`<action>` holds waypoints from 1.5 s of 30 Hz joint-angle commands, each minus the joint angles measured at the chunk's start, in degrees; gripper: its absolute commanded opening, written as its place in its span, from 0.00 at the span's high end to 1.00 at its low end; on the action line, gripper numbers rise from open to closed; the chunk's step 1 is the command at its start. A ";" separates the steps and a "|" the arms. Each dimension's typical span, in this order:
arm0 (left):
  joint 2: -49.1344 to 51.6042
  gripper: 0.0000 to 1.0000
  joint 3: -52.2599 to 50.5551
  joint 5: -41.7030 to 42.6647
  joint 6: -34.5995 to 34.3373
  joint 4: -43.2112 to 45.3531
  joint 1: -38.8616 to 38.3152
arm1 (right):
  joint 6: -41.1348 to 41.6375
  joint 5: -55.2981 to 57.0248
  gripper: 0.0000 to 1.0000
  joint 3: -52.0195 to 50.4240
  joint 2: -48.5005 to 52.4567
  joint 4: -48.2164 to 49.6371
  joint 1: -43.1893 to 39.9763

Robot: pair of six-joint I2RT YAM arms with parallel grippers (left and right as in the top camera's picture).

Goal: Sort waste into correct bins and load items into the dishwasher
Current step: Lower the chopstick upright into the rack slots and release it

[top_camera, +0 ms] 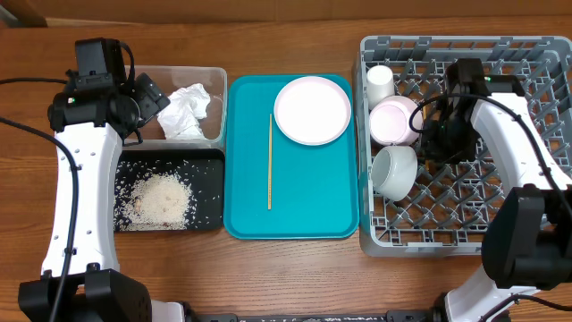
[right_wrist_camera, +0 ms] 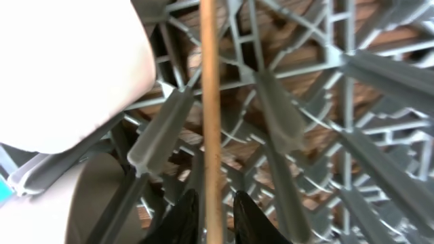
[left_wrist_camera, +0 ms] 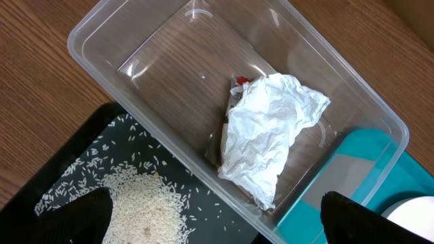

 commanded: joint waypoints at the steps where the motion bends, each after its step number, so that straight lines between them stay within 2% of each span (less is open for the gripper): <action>1: 0.20 0.00 0.70 0.26 -0.72 -0.15 0.20 | -0.31 -2.01 0.79 -2.71 -1.29 2.23 -0.17; 9: 0.20 0.00 0.70 0.26 -0.72 -0.13 0.20 | -0.35 -1.49 0.80 -3.50 -1.31 3.17 -0.17; 19: 0.20 0.00 0.70 0.26 -0.72 -0.15 0.20 | -0.57 -1.31 0.96 2.95 -1.31 -3.13 -0.17; 33: 0.20 0.00 0.70 0.26 -0.72 -0.13 0.20 | -3.41 -1.31 0.96 12.81 -1.33 -12.13 -0.17; 45: 0.20 0.00 0.70 0.26 -0.72 -0.13 0.20 | -4.98 -1.38 0.96 14.88 -1.77 -14.93 -0.17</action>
